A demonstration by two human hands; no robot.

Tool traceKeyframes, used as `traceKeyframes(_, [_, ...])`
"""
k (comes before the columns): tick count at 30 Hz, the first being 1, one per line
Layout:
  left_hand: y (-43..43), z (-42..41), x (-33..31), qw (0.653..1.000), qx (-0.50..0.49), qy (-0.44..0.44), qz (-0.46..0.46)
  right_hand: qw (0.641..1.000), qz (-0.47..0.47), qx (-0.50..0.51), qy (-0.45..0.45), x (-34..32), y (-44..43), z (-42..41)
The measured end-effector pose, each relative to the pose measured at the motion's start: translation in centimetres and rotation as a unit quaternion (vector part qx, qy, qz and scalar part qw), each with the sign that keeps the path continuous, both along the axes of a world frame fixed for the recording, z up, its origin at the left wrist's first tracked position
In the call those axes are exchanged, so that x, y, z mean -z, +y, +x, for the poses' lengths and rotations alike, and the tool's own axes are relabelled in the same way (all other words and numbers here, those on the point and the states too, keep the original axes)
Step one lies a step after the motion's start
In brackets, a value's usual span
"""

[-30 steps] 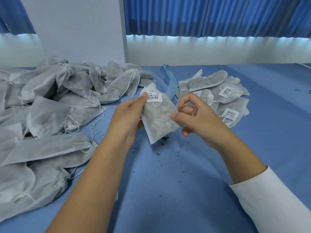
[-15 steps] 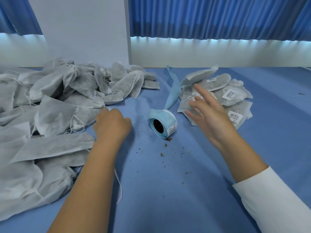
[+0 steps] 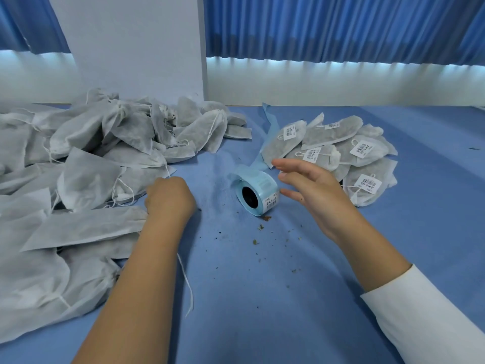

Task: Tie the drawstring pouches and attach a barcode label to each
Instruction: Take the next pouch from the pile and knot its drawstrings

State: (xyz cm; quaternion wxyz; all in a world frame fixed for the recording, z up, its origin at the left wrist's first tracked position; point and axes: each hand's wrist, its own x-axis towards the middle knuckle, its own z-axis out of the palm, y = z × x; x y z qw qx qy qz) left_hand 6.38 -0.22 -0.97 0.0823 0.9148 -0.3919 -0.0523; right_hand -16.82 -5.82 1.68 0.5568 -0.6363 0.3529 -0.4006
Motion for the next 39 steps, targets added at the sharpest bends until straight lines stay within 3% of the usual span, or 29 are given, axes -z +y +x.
traceKeyframes(7, [0.2, 0.1, 0.6, 0.981, 0.01, 0.039, -0.187, 1.0, -0.02, 0.007, 0.019, 0.0, -0.1, -0.1])
traceKeyframes(12, [0.2, -1.4, -1.1, 0.93, 0.094, 0.09, -0.343, 0.991, -0.105, 0.036, 0.075, 0.3, -0.2, -0.1])
traceKeyframes(18, [0.8, -5.5, -2.6, 0.858, 0.215, 0.261, -0.386, 0.971, -0.193, 0.044, 0.135, 0.7, 0.0, 0.1])
traceKeyframes(22, [1.5, -7.6, -3.7, 0.808, 0.273, 0.341, -0.396, 0.935, -0.294, 0.02, 0.195, 0.9, 0.2, 0.1])
traceKeyframes(27, [2.0, -9.1, -4.3, 0.754, 0.334, 0.415, -0.384, 0.917, -0.351, -0.031, 0.186, 0.8, 1.1, 0.9])
traceKeyframes(34, [2.1, -8.5, -4.6, 0.731, 0.288, 0.469, -0.404, 0.963, -0.254, -0.046, 0.077, 0.2, 1.6, 0.5])
traceKeyframes(39, [1.6, -7.8, -4.3, 0.791, 0.211, 0.433, -0.377, 0.987, -0.155, -0.045, 0.017, -0.1, 1.3, 0.4])
